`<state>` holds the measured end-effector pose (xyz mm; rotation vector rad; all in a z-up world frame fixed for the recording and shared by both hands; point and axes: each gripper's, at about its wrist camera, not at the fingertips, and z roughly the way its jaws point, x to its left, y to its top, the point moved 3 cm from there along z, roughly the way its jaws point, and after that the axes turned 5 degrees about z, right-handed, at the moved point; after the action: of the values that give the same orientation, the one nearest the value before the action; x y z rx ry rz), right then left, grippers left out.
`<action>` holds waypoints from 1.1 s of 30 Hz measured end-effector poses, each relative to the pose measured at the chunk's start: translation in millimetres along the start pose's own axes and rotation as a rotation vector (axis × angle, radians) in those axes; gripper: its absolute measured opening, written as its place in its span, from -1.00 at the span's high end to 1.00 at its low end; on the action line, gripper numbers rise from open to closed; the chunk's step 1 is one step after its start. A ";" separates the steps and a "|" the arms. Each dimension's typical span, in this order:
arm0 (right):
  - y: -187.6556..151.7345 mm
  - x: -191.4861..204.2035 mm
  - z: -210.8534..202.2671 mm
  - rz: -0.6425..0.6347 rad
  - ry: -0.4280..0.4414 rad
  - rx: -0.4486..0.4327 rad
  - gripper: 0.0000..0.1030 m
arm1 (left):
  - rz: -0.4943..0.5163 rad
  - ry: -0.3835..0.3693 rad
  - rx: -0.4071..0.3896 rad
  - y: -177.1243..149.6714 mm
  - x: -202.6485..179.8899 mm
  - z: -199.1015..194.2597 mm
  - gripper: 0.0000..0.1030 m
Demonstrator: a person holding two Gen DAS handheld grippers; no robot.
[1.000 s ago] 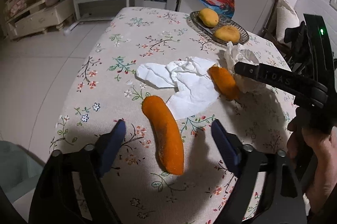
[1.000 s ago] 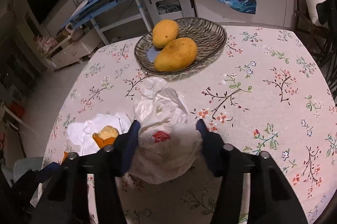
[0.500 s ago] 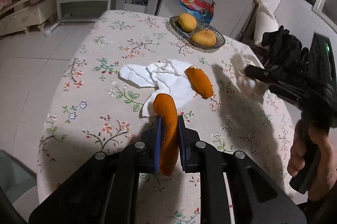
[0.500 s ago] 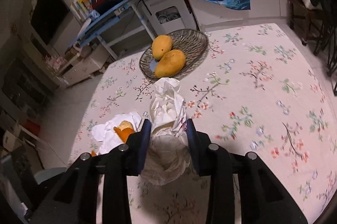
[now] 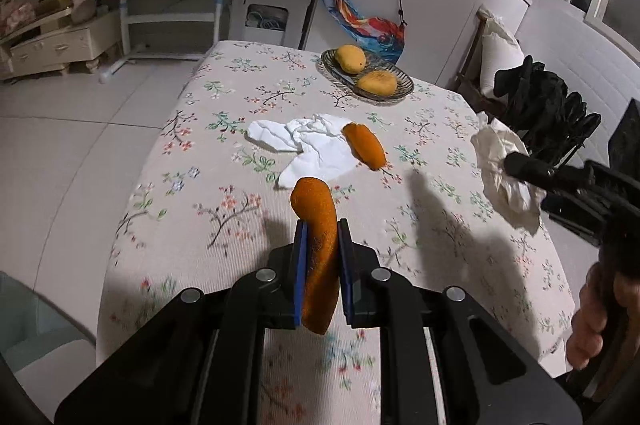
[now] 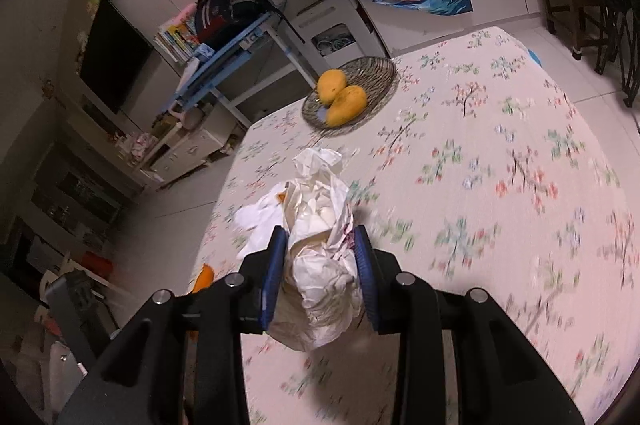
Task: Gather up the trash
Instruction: 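Carry the white paper and orange scrap with both tools to the basin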
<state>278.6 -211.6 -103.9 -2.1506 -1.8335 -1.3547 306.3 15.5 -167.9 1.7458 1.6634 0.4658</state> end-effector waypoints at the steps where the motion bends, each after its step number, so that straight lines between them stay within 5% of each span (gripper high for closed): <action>1: -5.8 2.4 -3.6 0.001 0.006 0.000 0.32 | 0.000 0.001 -0.003 -3.3 0.0 -4.1 0.72; 10: -49.4 8.6 -26.8 -0.007 0.044 0.017 0.32 | 0.001 0.001 -0.013 -29.7 -5.2 -33.8 0.72; 33: -100.1 7.0 -67.4 -0.024 0.079 -0.006 0.31 | 0.069 0.021 -0.053 -73.7 -29.8 -90.1 0.72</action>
<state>157.8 -208.9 -107.6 -2.0520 -1.8350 -1.4298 188.3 3.5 -148.2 1.7691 1.5949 0.5569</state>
